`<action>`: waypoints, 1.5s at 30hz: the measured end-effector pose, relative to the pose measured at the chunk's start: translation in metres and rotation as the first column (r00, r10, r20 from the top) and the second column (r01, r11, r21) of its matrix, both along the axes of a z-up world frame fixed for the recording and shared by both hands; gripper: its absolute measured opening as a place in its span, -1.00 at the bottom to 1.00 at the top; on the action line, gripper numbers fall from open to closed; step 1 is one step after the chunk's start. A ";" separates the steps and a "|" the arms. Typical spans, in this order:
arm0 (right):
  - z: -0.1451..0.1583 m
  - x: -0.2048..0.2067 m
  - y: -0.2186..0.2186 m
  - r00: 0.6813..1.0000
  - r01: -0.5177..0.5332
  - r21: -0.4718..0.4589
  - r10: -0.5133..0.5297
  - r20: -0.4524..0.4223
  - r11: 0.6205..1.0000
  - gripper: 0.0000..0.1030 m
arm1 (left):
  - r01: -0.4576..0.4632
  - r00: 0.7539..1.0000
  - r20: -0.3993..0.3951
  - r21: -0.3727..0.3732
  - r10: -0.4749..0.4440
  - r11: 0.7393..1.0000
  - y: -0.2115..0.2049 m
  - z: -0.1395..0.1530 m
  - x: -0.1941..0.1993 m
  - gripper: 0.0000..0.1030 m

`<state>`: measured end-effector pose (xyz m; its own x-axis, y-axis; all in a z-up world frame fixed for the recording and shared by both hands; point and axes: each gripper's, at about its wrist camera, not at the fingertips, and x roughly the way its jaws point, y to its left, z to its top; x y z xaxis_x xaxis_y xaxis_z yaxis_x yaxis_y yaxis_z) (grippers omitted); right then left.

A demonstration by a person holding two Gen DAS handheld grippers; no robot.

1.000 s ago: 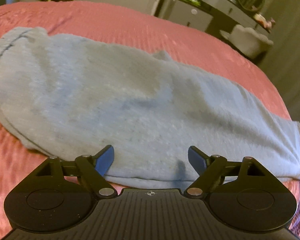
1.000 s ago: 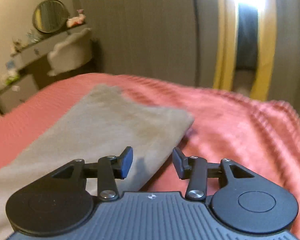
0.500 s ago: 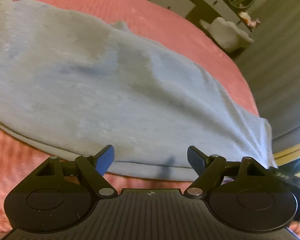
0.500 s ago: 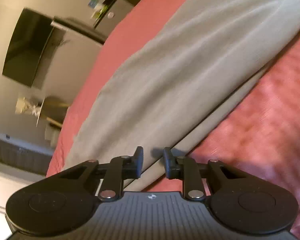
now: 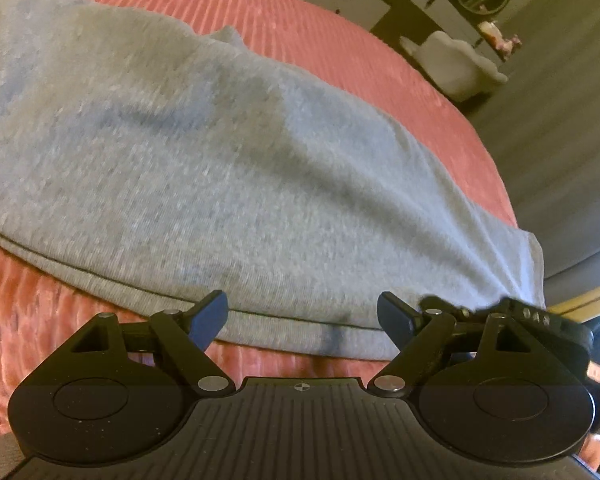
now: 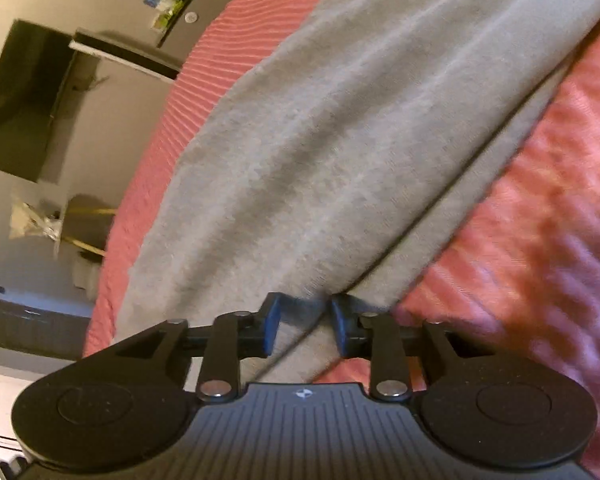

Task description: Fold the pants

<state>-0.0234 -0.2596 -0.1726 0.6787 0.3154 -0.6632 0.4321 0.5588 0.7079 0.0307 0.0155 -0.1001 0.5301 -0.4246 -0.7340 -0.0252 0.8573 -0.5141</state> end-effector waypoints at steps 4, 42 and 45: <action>-0.008 0.007 0.001 1.000 0.007 0.033 -0.007 0.003 0.999 -0.42 | -0.020 1.000 0.005 -0.016 0.020 1.000 0.002 0.000 -0.002 0.69; 0.020 0.085 -0.006 0.860 -0.412 -0.326 0.481 0.169 0.851 -0.40 | -0.140 0.989 -0.010 0.217 0.146 0.966 0.075 -0.007 0.029 -0.62; 0.016 0.080 -0.089 0.934 -0.203 -0.272 0.269 0.233 0.941 -0.50 | -0.188 0.980 -0.027 0.222 0.199 0.957 0.086 0.000 0.032 -0.58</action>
